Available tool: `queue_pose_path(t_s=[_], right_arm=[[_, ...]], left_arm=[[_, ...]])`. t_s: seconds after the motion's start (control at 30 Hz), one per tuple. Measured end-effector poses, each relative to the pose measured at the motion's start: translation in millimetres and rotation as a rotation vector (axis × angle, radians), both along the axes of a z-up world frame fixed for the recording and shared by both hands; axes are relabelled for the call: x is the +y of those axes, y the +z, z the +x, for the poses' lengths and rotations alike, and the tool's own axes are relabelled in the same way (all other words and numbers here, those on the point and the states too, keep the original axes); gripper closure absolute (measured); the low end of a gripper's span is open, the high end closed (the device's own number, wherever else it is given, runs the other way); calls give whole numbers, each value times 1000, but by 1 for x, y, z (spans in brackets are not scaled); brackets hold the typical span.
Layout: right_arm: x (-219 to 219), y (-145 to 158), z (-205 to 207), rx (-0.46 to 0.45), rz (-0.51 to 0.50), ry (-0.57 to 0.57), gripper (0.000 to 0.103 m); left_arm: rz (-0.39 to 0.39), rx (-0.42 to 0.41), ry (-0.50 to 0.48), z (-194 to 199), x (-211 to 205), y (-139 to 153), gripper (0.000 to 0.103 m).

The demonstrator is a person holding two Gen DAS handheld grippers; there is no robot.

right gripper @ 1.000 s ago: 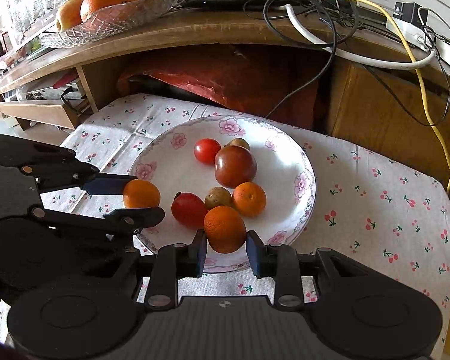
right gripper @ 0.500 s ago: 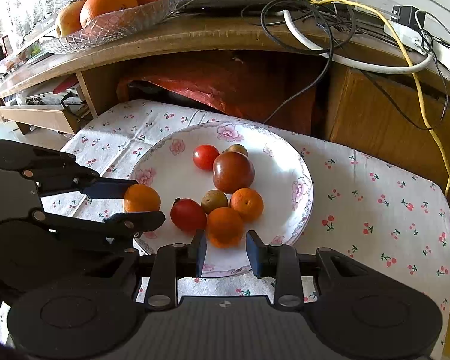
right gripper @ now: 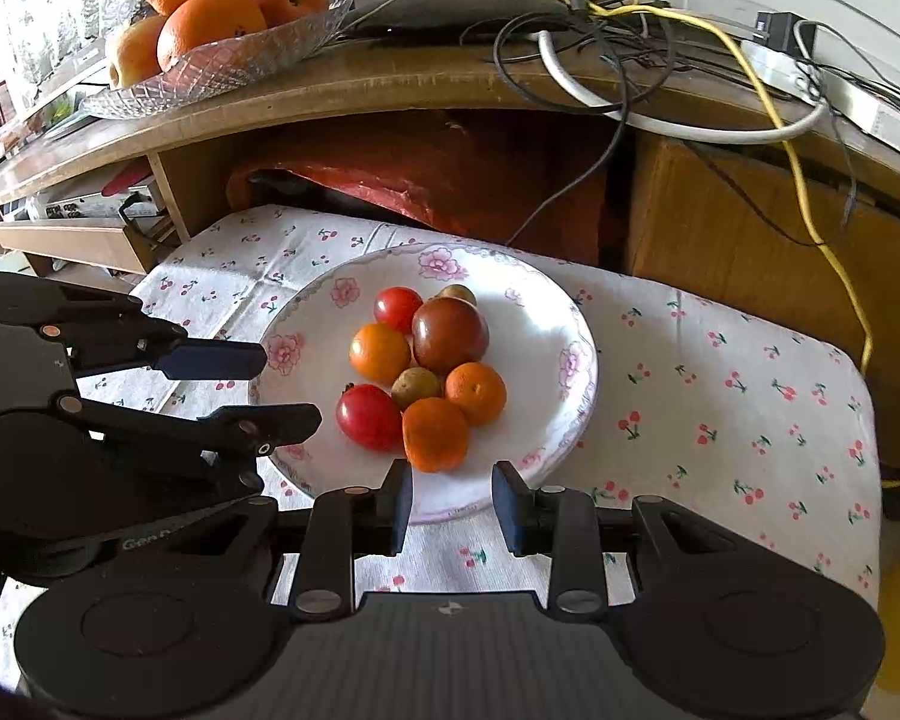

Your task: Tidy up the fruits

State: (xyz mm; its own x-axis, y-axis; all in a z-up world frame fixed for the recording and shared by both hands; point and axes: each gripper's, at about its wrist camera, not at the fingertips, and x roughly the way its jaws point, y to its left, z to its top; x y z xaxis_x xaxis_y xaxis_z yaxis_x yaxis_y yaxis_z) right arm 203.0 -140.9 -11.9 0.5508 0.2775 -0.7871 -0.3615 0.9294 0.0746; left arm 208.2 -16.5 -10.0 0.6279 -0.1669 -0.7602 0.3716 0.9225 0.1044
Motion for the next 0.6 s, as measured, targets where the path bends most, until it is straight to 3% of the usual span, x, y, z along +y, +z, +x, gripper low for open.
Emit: queue_pose_path(t_s=[0.33, 0.6], right_arm=[[-15, 6, -27, 9, -2, -66, 75], [-15, 21, -51, -29, 14, -92, 70]], left_arm=[[-31, 0, -5, -21, -3, 6, 54], [-66, 1, 24, -42, -2, 15, 43]])
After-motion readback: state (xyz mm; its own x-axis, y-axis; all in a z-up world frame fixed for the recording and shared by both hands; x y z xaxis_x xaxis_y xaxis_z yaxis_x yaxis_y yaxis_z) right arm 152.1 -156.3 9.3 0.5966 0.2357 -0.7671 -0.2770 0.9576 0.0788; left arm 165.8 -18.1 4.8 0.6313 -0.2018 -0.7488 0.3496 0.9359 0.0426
